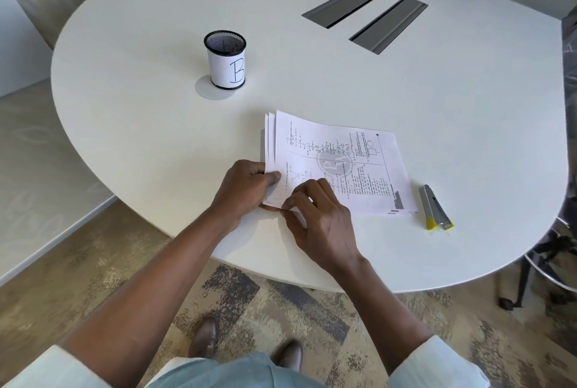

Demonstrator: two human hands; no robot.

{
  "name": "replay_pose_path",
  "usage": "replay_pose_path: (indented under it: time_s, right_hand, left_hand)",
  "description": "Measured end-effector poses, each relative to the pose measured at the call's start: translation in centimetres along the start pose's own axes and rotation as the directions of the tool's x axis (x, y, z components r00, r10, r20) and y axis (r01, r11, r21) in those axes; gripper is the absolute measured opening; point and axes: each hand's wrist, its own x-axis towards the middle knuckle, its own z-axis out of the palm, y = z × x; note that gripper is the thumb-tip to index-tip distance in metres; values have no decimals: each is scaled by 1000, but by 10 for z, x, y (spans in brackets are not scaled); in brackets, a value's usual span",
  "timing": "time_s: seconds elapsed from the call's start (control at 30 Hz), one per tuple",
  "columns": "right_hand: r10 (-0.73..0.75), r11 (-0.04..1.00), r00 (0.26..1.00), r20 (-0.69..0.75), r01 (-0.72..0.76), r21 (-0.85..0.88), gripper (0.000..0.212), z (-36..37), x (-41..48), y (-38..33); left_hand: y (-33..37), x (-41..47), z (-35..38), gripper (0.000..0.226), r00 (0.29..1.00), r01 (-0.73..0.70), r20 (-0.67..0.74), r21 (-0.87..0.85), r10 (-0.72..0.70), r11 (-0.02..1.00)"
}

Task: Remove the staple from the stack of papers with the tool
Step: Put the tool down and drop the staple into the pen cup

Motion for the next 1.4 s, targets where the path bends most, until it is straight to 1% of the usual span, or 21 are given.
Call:
replay_pose_path:
  time_s: [0.07, 0.2, 0.33, 0.37, 0.43, 0.53, 0.67, 0.7, 0.77, 0.8, 0.87, 0.93, 1.07, 1.2, 1.3, 1.4]
  right_hand:
    - [12, 1000, 1000, -5, -12, 6, 4, 1, -2, -1]
    - [30, 998, 999, -11, -29, 47, 5, 2, -5, -1]
    - [78, 986, 996, -34, -72, 152, 4, 0, -4, 2]
    - [95, 979, 994, -57, -83, 185, 5, -1, -2, 3]
    - [119, 966, 987, -109, -89, 245, 6, -4, 10, 2]
    - [171, 954, 965, -197, -112, 278, 8, -7, 40, 3]
    - [183, 951, 945, -270, -100, 294, 8, -4, 100, 11]
    - [195, 946, 942, -274, -107, 305, 7, -2, 116, 15]
    - [232, 933, 933, -276, -133, 335, 7, 3, 152, 22]
    - [252, 925, 929, -270, -150, 348, 7, 7, 169, 27]
    - [267, 917, 930, -252, -165, 363, 8, 16, 198, 34]
    - [248, 923, 943, -224, -159, 352, 10, 23, 226, 39]
    - [217, 940, 965, -146, -167, 297, 9, 36, 279, 46]
    - [229, 946, 973, -42, -211, 248, 7, 50, 319, 46]
    - [251, 946, 967, 39, -254, 201, 8, 61, 337, 44]
    - [238, 955, 968, 82, -248, 162, 11, 71, 343, 41]
  left_hand:
    - [1, -2, 0, 25, 1000, -2, -3, 5, 2, 1000]
    - [0, -1, 0, 46, 1000, -10, -8, 24, 10, 1000]
    - [-1, 0, 2, 59, 1000, -27, -16, 29, 27, 999]
    - [1, -1, 3, 58, 999, -35, -14, 27, 36, 999]
    - [2, -3, 4, 48, 999, -39, -27, 24, 39, 999]
    - [-3, -1, 5, 33, 998, 19, -59, 33, -17, 999]
    - [4, 3, -4, 23, 995, 99, -3, 7, -99, 995]
    - [7, 2, -6, 23, 991, 129, 24, -22, -129, 991]
    - [13, 0, -11, 31, 983, 174, 65, -68, -170, 982]
    - [13, 0, -13, 34, 980, 189, 77, -73, -184, 979]
    - [14, -2, -16, 24, 973, 218, 101, -98, -208, 971]
    - [12, -2, -20, 17, 966, 242, 128, -135, -226, 961]
    - [15, -4, -25, 19, 964, 246, 147, -163, -223, 955]
    - [19, -8, -26, 21, 963, 238, 161, -141, -215, 961]
    - [23, -10, -26, 21, 973, 212, 118, -117, -199, 970]
    - [25, -13, -23, 22, 979, 196, 81, -106, -188, 975]
